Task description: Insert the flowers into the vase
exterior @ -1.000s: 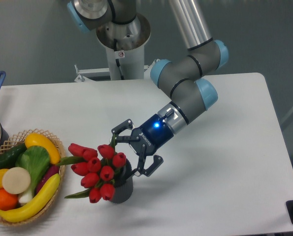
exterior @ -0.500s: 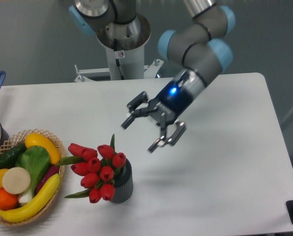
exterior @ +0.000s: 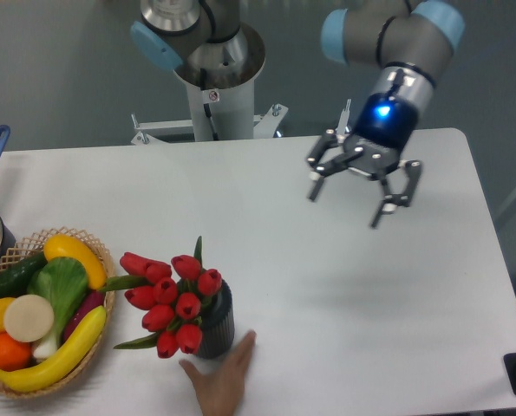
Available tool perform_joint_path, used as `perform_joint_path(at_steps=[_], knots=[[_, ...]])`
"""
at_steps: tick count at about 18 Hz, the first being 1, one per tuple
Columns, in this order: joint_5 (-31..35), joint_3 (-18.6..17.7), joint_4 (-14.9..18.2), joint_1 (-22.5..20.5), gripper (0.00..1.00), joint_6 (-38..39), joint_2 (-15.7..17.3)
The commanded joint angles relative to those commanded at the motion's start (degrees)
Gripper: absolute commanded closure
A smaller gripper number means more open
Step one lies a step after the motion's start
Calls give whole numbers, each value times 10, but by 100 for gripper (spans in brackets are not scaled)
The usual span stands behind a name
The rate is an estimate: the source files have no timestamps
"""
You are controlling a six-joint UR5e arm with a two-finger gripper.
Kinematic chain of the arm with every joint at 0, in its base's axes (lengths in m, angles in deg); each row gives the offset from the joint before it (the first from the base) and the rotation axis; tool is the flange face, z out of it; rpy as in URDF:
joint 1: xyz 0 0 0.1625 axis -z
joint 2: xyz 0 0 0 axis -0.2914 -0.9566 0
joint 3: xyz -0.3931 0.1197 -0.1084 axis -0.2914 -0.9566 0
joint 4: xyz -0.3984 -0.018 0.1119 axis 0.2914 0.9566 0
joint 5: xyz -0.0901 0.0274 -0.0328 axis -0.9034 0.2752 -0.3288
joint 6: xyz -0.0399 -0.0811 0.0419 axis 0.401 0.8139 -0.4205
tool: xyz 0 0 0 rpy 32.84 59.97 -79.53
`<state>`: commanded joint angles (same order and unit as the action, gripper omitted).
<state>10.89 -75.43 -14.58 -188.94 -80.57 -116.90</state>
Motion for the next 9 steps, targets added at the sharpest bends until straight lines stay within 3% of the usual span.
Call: perform_joint_path(at_steps=[6,9], knots=[[184,4,2,0,0,0,-14],[279,18,6,24,0,5,-16]])
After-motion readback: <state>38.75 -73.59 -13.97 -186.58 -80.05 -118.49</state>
